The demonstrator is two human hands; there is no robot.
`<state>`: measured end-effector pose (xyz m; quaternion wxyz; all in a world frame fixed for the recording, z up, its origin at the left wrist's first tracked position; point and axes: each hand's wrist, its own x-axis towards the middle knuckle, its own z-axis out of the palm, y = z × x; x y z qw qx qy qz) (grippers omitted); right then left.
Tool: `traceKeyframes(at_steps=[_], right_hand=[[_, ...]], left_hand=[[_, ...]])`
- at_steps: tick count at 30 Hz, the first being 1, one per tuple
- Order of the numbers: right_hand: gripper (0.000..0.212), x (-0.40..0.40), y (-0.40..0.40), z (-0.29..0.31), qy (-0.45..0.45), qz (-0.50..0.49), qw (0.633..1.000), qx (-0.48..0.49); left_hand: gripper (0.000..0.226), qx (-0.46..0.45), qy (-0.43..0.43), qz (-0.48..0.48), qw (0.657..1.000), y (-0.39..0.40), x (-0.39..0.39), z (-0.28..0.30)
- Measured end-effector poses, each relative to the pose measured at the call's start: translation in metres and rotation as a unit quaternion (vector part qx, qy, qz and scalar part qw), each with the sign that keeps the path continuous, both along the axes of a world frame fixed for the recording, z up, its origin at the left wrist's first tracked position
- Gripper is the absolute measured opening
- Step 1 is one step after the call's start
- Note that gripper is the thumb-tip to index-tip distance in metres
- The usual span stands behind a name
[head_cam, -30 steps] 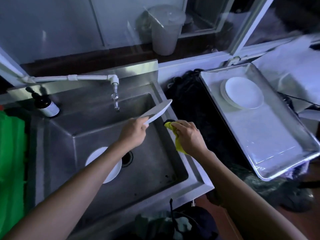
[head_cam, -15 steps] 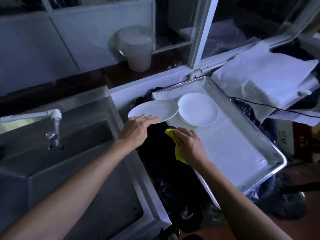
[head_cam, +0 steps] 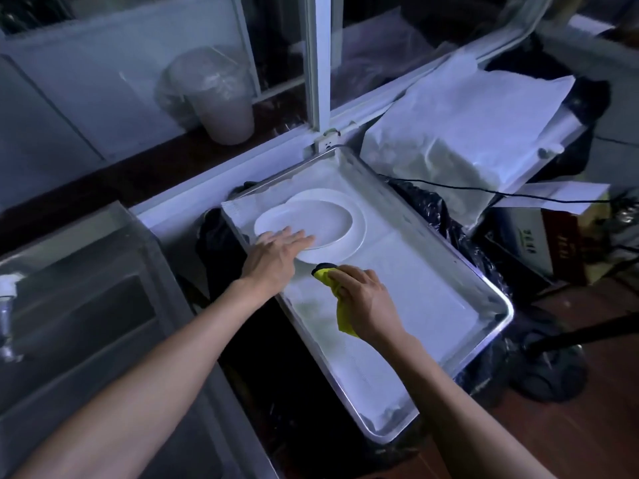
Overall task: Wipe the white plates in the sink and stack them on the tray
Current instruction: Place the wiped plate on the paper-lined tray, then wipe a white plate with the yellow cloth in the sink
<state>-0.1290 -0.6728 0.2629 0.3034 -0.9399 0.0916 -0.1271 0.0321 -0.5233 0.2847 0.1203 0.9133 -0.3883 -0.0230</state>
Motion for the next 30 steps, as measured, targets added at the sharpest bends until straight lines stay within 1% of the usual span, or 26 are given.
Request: traceKeyframes(at_steps=[4,7,9,16,21,26,30], right_hand=[[0.043,-0.004,-0.011,-0.004,0.013,-0.007,1.000,0.011],[0.037,-0.006,-0.015,-0.011,0.011,-0.011,1.000,0.022],[0.038,-0.006,-0.017,-0.015,0.012,-0.010,1.000,0.021],[0.039,-0.012,-0.019,-0.024,0.038,-0.006,0.999,0.016],[0.040,-0.018,-0.019,-0.027,0.044,-0.006,0.999,0.026],[0.036,-0.023,-0.021,-0.028,0.065,-0.003,0.998,0.026],[0.035,-0.028,-0.024,-0.029,0.085,-0.010,0.996,0.021]], left_hand=[[0.065,0.021,-0.022,-0.010,0.999,-0.019,-0.003,-0.011],[0.066,0.070,-0.027,-0.019,0.997,-0.030,-0.005,-0.018],[0.068,0.102,-0.030,-0.026,0.994,-0.034,-0.005,-0.023],[0.079,0.169,-0.014,-0.044,0.985,-0.033,-0.005,-0.038],[0.085,0.177,0.005,-0.046,0.983,-0.029,-0.007,-0.054],[0.083,0.183,-0.010,-0.043,0.982,-0.036,-0.003,-0.061],[0.076,0.196,-0.014,-0.032,0.980,-0.043,0.001,-0.065]])
